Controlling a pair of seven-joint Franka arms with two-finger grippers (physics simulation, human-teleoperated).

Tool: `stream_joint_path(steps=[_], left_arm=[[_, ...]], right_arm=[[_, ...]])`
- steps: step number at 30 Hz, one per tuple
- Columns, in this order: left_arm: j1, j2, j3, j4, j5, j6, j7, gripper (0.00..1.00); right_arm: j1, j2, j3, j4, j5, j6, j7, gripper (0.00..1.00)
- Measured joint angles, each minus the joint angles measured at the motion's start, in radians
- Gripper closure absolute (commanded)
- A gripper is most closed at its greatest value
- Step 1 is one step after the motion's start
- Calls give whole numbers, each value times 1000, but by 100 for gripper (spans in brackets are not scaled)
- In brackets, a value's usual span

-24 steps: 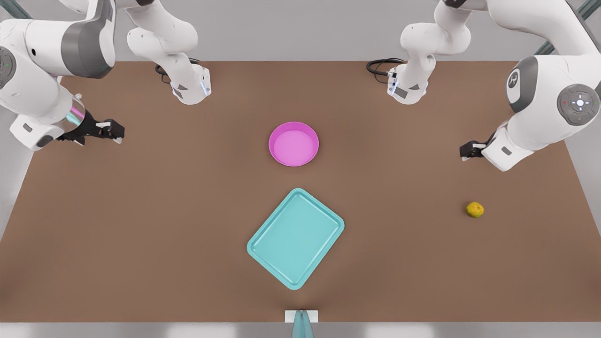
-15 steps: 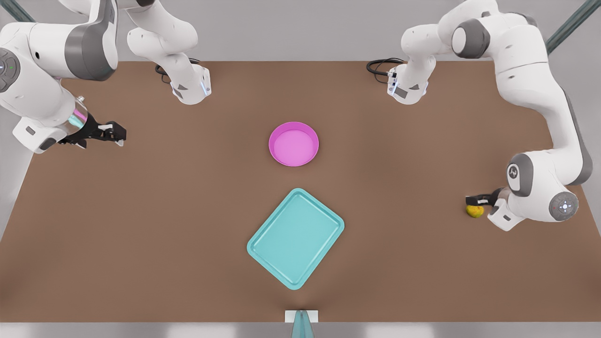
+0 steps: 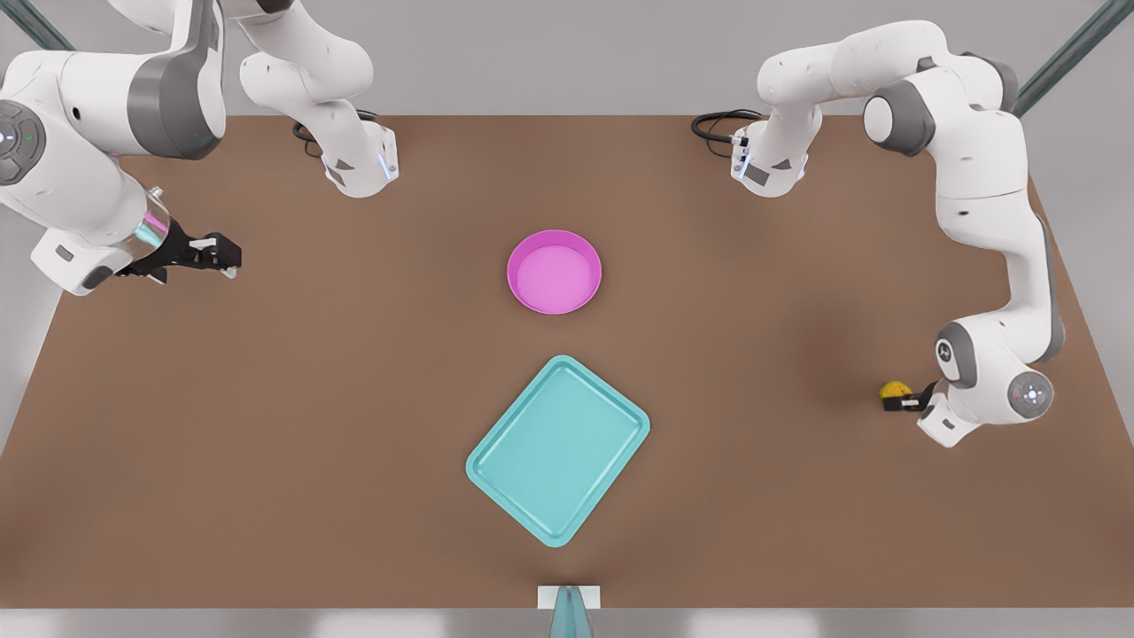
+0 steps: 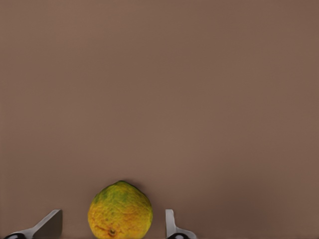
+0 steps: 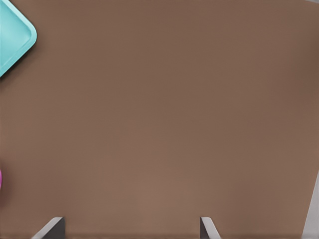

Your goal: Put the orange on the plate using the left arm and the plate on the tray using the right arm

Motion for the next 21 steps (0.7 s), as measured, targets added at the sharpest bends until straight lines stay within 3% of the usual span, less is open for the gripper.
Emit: stream_joint_path(steps=[17,19,21], left_arm=[[12,40,18,-52,0,47,123,0],[11,41,18,-58,0,49,131,17],[11,41,18,-61,-1,51,138,25]], right_arm=[[1,3,0,-7,0,2,-5,0],[0,4,0,-7,0,2,-6,0],[0,5,0,-7,0,2,-6,0]])
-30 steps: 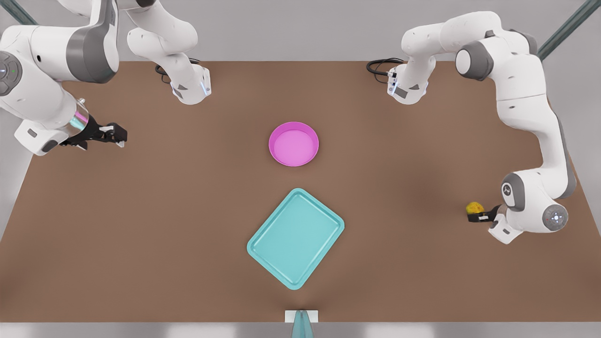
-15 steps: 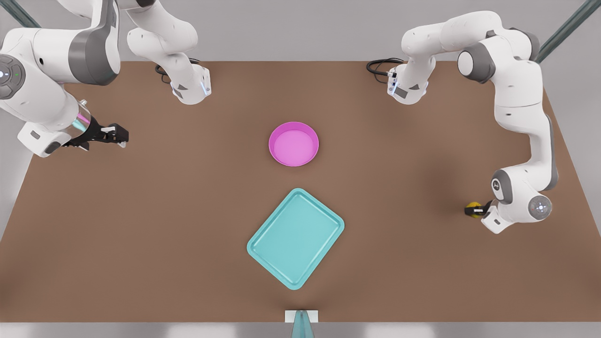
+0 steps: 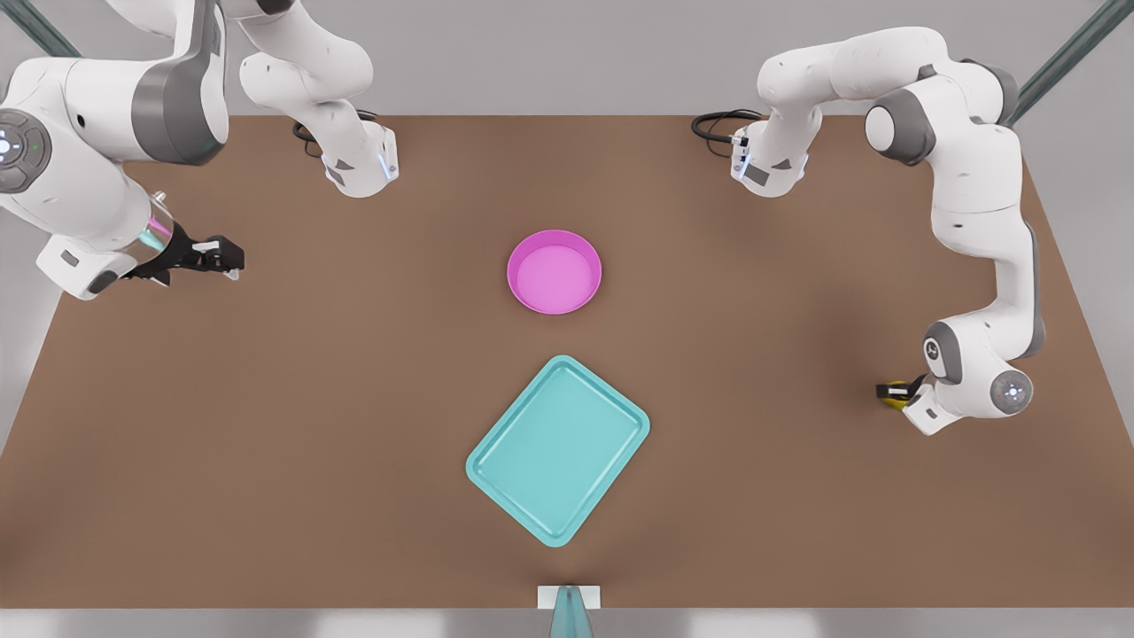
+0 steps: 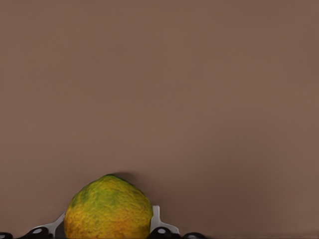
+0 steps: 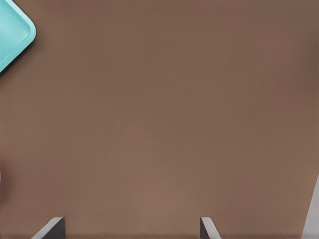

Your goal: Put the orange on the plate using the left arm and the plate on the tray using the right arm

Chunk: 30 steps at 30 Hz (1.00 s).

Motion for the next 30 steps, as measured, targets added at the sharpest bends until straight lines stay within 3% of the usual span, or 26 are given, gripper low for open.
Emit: stream_joint_path(steps=[9,15,18,21,25,30], left_arm=[[-17,-38,-8,-1,-3,5,12,28],[-416,-266,-59,-54,-9,-91,-81,28],[-720,-284,-86,29,-26,-174,-179,28],[-919,-238,-91,124,-81,-235,-300,28],[-1034,-159,-106,233,-145,-283,-468,27],[-1079,-108,-152,234,-182,-346,-644,27]], right_arm=[[0,0,0,0,0,0,-1,0],[0,2,0,0,0,0,-2,0],[0,1,0,0,1,0,-2,0],[-1,0,0,-4,1,0,-2,0],[0,-1,-1,-8,1,0,-2,0],[-1,-1,-1,-12,1,1,-2,0]])
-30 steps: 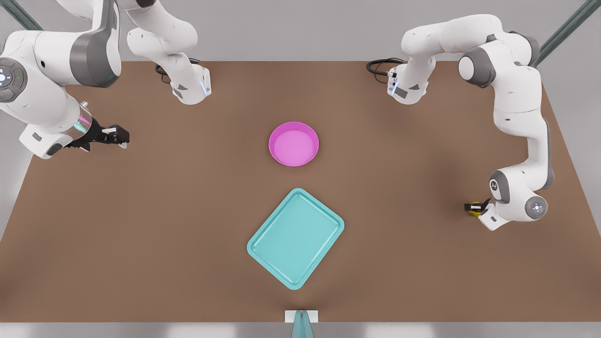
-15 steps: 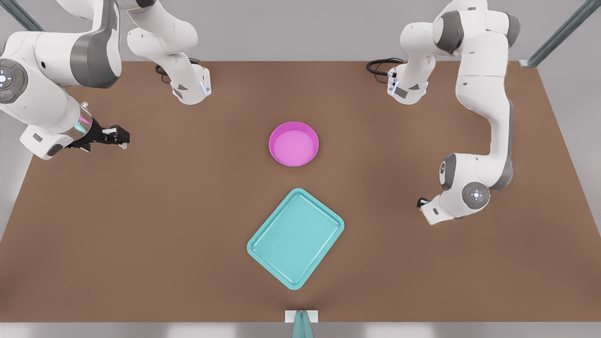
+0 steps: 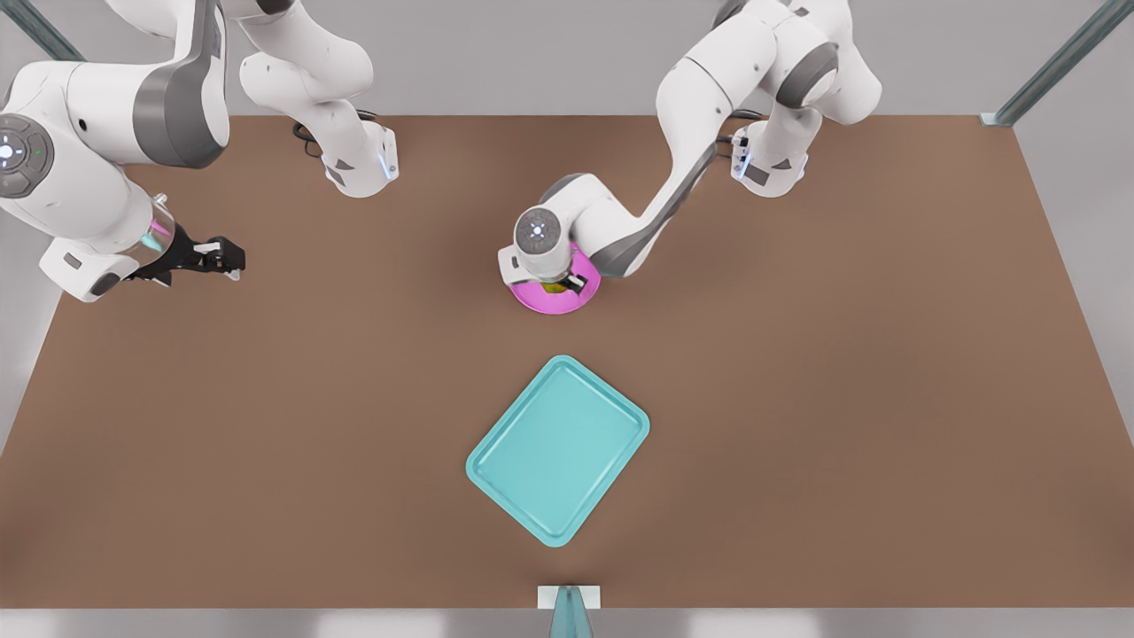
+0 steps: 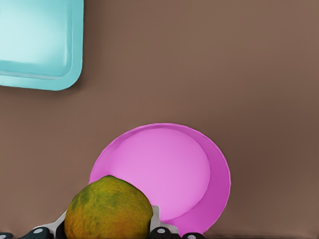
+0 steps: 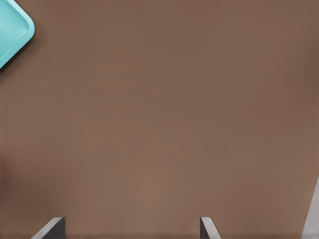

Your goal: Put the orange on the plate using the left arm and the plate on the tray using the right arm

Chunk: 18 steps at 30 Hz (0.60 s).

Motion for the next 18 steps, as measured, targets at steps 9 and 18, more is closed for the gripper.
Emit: stream_joint_path(steps=[9,18], left_arm=[[-13,10,21,-9,-19,-70,-210,0],[519,-223,298,335,-49,-513,-76,0]], right_arm=[[-1,3,1,-4,0,0,0,0],[95,90,9,-424,224,261,1,0]])
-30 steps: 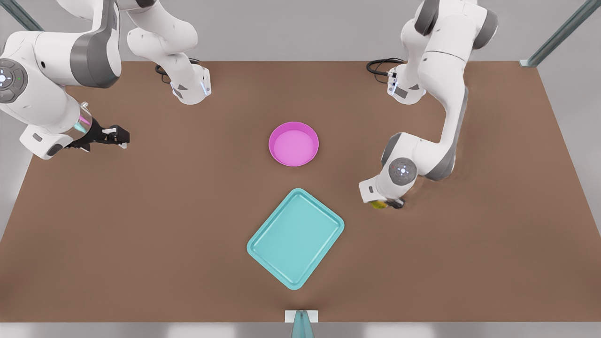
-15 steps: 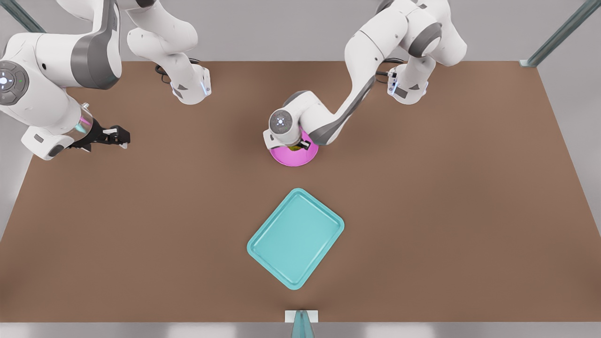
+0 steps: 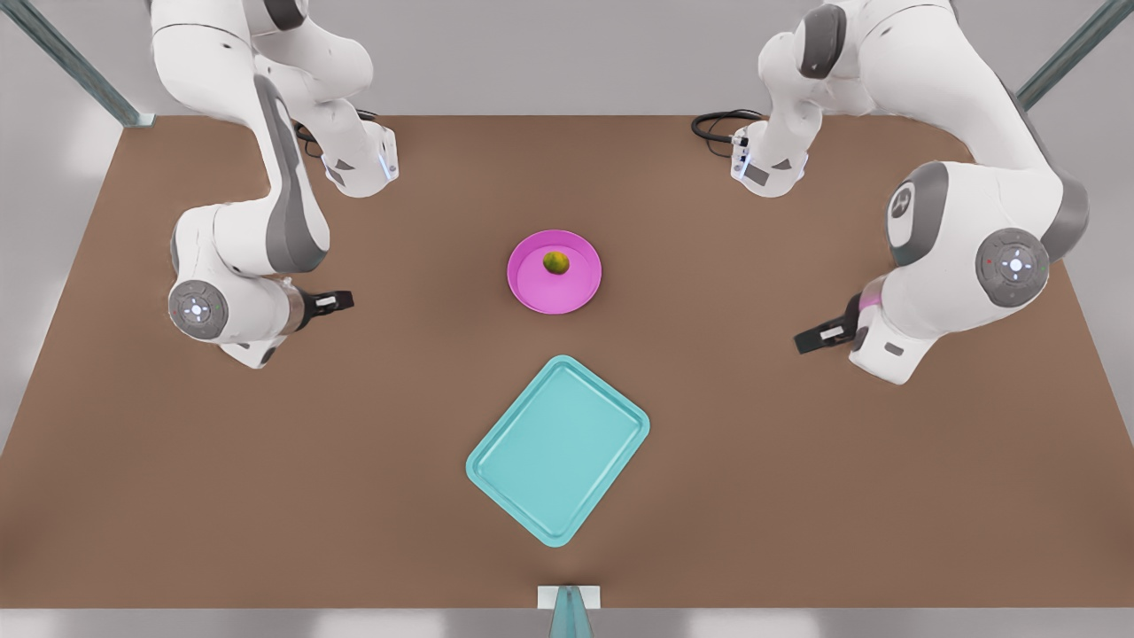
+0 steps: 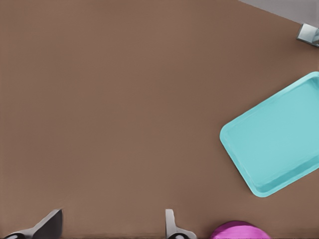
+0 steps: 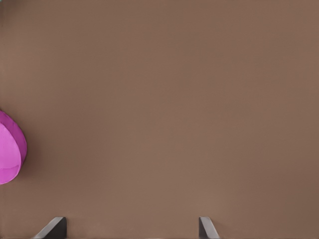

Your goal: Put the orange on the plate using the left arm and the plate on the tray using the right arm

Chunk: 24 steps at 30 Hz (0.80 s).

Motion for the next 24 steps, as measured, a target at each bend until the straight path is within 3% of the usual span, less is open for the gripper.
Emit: stream_joint_path(steps=[1,2,4,14,24], left_arm=[[91,-59,-130,-60,59,-5,22,0],[145,-130,-188,-143,100,6,43,0],[190,-231,-233,-263,153,47,81,0],[215,-242,-241,-282,220,42,220,0],[216,-233,-233,-279,222,16,303,0]], right_arm=[[27,0,5,-51,28,64,0,0],[53,-4,7,-105,58,128,0,0],[102,-6,9,-193,117,246,1,0],[302,120,39,-321,308,657,12,0],[336,167,139,-367,350,787,21,0]])
